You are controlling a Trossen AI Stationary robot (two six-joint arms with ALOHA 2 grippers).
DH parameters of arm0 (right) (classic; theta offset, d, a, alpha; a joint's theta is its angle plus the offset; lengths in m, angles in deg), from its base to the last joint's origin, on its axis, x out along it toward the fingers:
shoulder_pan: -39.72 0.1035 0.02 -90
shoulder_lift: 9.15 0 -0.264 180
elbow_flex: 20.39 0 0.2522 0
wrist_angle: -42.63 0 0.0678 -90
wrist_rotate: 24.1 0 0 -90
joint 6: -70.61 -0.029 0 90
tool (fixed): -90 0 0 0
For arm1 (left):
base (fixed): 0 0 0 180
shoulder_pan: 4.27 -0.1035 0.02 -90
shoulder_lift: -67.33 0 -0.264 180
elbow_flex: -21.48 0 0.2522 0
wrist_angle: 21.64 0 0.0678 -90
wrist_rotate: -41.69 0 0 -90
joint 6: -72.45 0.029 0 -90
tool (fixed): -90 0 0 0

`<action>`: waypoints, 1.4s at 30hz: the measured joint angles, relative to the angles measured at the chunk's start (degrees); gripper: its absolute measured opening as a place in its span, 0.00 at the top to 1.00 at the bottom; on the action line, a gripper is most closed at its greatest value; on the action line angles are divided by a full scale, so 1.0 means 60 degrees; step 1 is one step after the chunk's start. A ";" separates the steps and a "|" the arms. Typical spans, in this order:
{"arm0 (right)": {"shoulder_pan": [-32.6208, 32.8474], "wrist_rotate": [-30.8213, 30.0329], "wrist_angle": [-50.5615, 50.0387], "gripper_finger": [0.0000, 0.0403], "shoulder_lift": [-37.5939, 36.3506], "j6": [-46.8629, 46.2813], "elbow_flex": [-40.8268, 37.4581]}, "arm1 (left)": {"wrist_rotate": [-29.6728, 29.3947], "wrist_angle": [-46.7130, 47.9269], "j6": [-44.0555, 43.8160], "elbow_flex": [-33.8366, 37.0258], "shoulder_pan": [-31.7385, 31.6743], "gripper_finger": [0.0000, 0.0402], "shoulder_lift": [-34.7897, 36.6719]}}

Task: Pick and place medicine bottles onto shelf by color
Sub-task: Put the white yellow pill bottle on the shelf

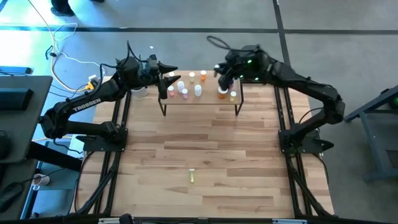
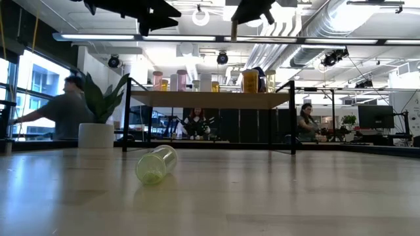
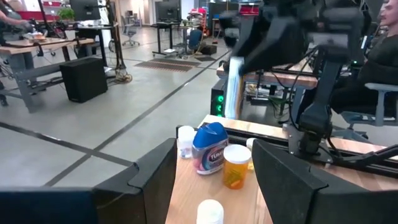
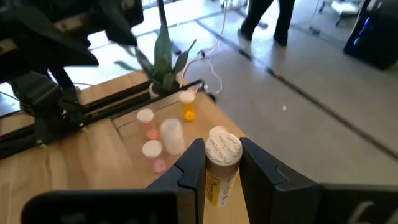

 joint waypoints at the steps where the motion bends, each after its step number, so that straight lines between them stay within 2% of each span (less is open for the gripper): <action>1: -0.0131 0.0133 -0.0005 0.86 -0.0140 0.0176 0.0000 | -0.0002 0.0000 -0.0001 0.0000 0.0000 0.50 0.0000; 5: -0.0904 0.0995 -0.0031 0.86 -0.0759 0.0899 0.0000 | -0.0002 0.0000 -0.0009 0.0000 0.0000 0.50 0.0000; 10: -0.2388 0.2466 -0.0221 0.86 -0.1386 0.1906 0.0000 | -0.0111 -0.0018 -0.0022 0.0000 0.0000 0.50 0.0000; 14: -0.3841 0.4318 -0.0575 0.86 -0.1502 0.2475 -0.0117 | -0.0552 -0.0022 -0.0190 0.0000 0.0000 0.50 0.0000; 17: -0.4620 0.6038 0.0376 0.86 -0.1494 0.2199 -0.1349 | -0.0883 -0.0018 -0.0433 0.0000 -0.0004 0.50 0.0000; 20: -0.4909 0.6451 0.0957 0.86 -0.1426 0.1897 -0.2369 | -0.1149 -0.0017 -0.0464 0.0000 0.0002 0.50 -0.0004; 23: -0.4869 0.6755 0.1265 0.86 -0.1477 0.2095 -0.2527 | -0.1169 -0.0015 -0.0659 0.0000 0.0004 0.50 -0.0004; 29: -0.3762 0.6705 0.2036 0.86 -0.1470 0.2154 -0.2572 | -0.1186 -0.0007 -0.0853 0.0000 0.0004 0.50 -0.0004; 36: -0.1867 0.4742 0.2064 0.86 -0.0912 0.2425 -0.2572 | -0.1183 -0.0004 -0.0853 0.0000 0.0004 0.50 -0.0007; 42: -0.1015 0.3809 0.2221 0.86 0.0033 0.2035 -0.2572 | -0.1153 -0.0004 -0.0435 0.0000 0.0004 0.50 -0.0007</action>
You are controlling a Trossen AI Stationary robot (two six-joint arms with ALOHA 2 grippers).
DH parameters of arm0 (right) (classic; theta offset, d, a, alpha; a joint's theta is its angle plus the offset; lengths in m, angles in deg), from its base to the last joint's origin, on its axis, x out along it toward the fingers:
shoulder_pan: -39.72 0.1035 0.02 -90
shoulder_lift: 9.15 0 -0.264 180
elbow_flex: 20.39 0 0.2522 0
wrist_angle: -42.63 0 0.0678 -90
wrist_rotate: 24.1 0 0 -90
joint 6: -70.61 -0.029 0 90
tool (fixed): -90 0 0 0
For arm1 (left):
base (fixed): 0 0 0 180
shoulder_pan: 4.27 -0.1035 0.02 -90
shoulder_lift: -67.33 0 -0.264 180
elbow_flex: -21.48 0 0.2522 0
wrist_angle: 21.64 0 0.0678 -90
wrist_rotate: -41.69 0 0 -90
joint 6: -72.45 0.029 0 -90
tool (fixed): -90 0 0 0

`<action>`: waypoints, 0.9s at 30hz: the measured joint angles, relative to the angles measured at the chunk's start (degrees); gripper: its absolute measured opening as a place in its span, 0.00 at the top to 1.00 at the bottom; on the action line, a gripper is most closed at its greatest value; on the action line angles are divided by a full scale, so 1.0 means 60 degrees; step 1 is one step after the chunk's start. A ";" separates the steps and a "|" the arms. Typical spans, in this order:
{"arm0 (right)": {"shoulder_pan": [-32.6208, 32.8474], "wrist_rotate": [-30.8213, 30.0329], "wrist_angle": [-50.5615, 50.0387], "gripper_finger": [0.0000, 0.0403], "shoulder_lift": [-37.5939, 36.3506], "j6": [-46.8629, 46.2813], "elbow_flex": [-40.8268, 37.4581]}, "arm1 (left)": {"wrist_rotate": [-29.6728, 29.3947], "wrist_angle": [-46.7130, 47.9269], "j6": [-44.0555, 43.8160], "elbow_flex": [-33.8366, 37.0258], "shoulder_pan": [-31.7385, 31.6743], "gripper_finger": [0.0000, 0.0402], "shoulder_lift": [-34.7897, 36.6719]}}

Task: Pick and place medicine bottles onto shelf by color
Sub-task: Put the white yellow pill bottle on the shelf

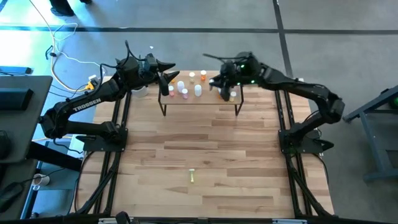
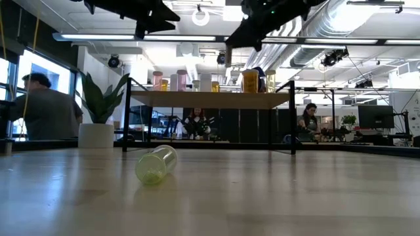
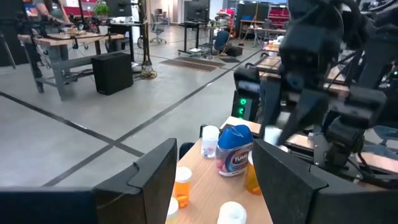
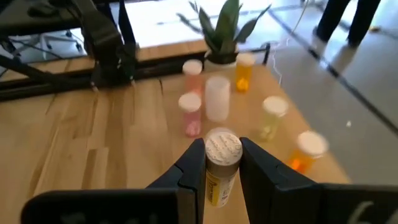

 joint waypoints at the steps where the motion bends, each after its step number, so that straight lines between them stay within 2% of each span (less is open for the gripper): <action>1: 0.0097 -0.0123 0.0009 0.86 0.0126 -0.0137 0.0000 | 0.0000 0.0000 0.0054 0.0000 0.0000 0.50 0.0000; 9: 0.0541 -0.0900 0.0216 0.86 0.0899 -0.0405 0.0000 | 0.0004 0.0000 0.0081 0.0000 0.0004 0.50 0.0000; 14: 0.0549 -0.0984 0.0160 0.86 0.1328 -0.0383 0.0000 | 0.0011 0.0000 0.0084 0.0000 0.0004 0.50 0.0000; 27: 0.0542 -0.1265 -0.0302 0.85 0.1383 -0.0271 0.0000 | 0.0025 0.0004 0.0084 0.0000 0.0004 0.50 0.0000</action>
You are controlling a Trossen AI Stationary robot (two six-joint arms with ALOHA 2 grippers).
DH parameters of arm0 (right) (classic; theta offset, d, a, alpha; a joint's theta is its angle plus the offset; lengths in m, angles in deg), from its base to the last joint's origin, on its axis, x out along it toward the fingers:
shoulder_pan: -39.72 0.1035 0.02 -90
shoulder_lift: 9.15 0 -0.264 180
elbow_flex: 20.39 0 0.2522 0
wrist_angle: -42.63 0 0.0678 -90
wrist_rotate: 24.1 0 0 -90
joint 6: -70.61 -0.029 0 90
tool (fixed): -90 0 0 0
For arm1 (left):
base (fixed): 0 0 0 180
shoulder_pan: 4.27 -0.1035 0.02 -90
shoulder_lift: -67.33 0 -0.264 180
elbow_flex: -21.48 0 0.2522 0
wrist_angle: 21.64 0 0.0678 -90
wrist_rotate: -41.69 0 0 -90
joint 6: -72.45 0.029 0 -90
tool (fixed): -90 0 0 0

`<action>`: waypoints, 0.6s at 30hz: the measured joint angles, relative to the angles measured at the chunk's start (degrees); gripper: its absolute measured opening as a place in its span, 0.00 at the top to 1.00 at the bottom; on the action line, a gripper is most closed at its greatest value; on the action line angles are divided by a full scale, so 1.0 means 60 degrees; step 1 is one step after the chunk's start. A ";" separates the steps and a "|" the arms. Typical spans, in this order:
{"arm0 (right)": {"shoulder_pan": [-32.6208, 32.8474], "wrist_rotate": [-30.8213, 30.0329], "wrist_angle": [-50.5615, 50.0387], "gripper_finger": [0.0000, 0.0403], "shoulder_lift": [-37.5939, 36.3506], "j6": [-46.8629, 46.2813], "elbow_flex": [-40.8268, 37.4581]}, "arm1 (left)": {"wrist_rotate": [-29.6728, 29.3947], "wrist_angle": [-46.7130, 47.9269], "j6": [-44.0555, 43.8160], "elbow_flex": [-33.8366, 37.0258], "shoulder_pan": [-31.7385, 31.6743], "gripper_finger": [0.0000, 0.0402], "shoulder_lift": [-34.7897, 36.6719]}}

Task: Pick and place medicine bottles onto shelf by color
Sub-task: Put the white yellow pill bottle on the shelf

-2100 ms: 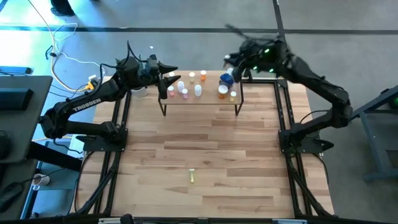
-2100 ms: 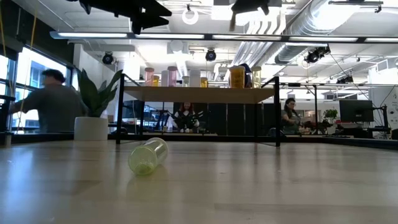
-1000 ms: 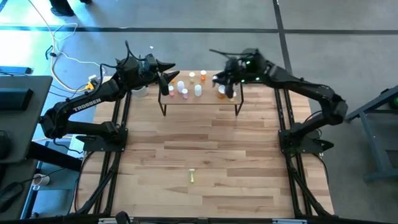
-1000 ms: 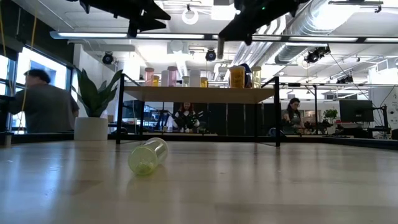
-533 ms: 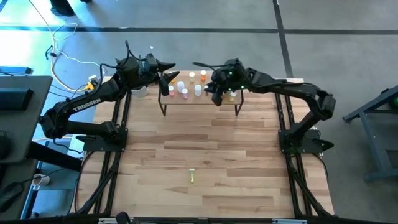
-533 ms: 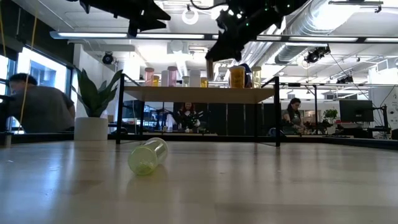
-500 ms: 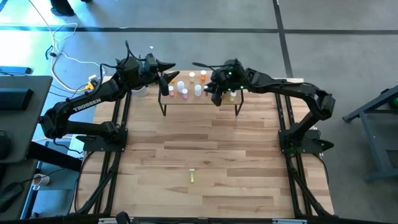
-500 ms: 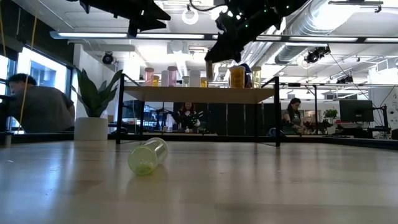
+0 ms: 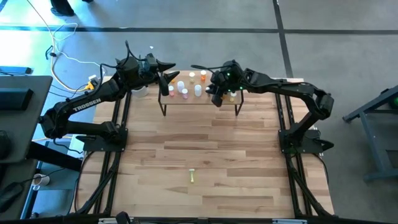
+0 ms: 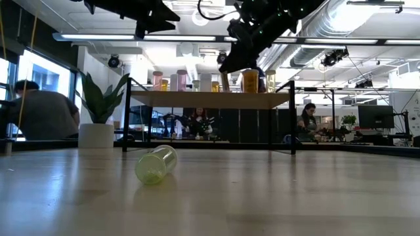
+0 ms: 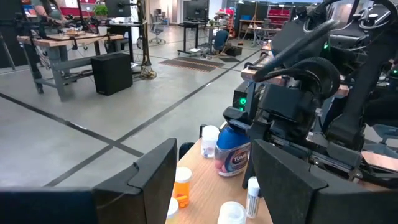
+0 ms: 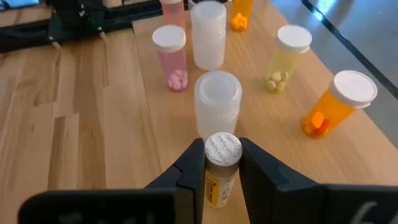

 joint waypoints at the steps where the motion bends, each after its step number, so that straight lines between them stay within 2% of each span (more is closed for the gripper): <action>1: -0.0009 -0.0034 -0.0068 0.85 0.0000 0.0055 0.0000 | 0.0000 0.0000 -0.0001 0.0000 0.0000 0.50 0.0000; 11: 0.0233 -0.0099 -0.0080 0.84 -0.0007 -0.0108 0.0004 | 0.0000 0.0000 -0.0003 0.0000 0.0000 0.50 0.0000; 18: 0.0590 -0.0769 0.0158 0.84 -0.0004 -0.0539 0.0004 | -0.0003 0.0004 0.0000 0.0000 0.0000 0.50 0.0000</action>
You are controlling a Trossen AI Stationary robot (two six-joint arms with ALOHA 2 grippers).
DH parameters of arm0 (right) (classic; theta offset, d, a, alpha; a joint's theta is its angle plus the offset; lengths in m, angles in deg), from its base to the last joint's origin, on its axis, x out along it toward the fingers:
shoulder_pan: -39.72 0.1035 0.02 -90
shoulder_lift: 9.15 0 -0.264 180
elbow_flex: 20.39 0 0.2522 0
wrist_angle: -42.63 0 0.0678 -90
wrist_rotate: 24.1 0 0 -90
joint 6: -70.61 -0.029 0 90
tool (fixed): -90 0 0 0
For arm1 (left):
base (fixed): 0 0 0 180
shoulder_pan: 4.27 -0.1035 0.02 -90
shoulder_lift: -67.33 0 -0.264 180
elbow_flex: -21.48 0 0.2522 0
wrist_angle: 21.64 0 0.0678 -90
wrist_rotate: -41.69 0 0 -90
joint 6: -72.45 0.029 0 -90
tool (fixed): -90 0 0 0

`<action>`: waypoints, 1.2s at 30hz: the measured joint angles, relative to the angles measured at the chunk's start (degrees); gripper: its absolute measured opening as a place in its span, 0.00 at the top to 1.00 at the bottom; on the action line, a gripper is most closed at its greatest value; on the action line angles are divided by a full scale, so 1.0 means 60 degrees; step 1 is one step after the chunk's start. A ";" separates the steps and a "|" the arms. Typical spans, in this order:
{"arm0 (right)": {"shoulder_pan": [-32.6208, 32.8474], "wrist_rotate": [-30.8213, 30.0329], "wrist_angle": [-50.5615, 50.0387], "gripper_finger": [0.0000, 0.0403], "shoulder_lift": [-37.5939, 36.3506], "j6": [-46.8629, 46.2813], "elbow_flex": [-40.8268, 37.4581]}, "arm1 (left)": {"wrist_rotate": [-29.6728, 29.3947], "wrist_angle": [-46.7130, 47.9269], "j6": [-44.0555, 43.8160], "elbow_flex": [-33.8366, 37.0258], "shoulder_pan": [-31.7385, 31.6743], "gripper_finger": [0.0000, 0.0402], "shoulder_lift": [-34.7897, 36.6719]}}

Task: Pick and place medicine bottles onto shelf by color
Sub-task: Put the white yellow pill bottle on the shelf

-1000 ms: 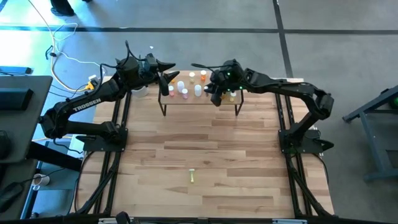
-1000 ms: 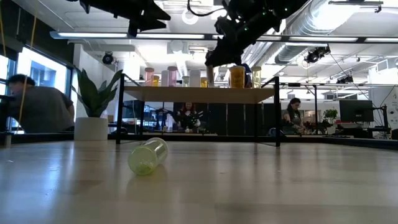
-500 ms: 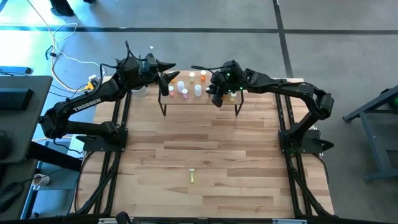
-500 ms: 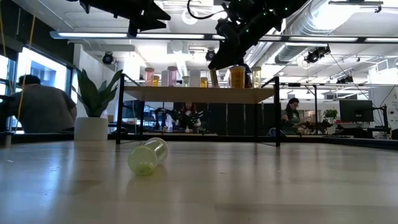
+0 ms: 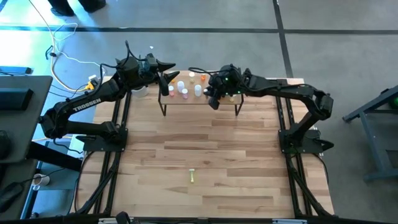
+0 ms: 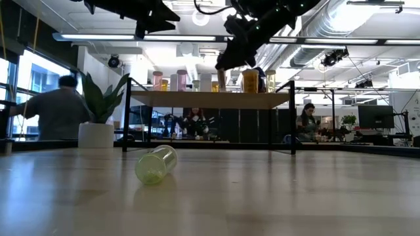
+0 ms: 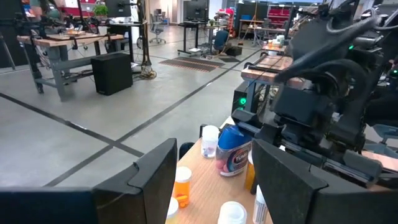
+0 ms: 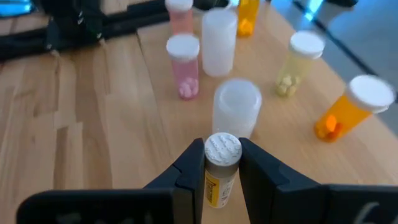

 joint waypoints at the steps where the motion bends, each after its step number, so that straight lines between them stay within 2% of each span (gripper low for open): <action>1: 0.0070 -0.0144 0.0125 0.84 0.0000 -0.0099 0.0000 | -0.0001 0.0000 0.0000 0.0000 0.0000 0.50 0.0000; 9: 0.0431 -0.1097 0.0524 0.84 -0.0131 -0.0220 0.0321 | -0.0001 0.0004 0.0000 0.0000 0.0000 0.50 0.0000; 14: 0.0863 -0.2430 0.0604 0.85 -0.0143 -0.0604 -0.0053 | 0.0013 0.0004 0.0000 0.0002 -0.0002 0.50 0.0000; 19: 0.0999 -0.2483 0.1250 0.85 -0.0138 -0.0826 -0.0295 | 0.0050 0.0004 0.0000 0.0004 0.0000 0.50 0.0000; 36: 0.0970 -0.2323 0.0671 0.85 -0.0044 -0.0906 -0.0310 | 0.0154 0.0004 0.0000 0.0004 -0.0002 0.50 0.0000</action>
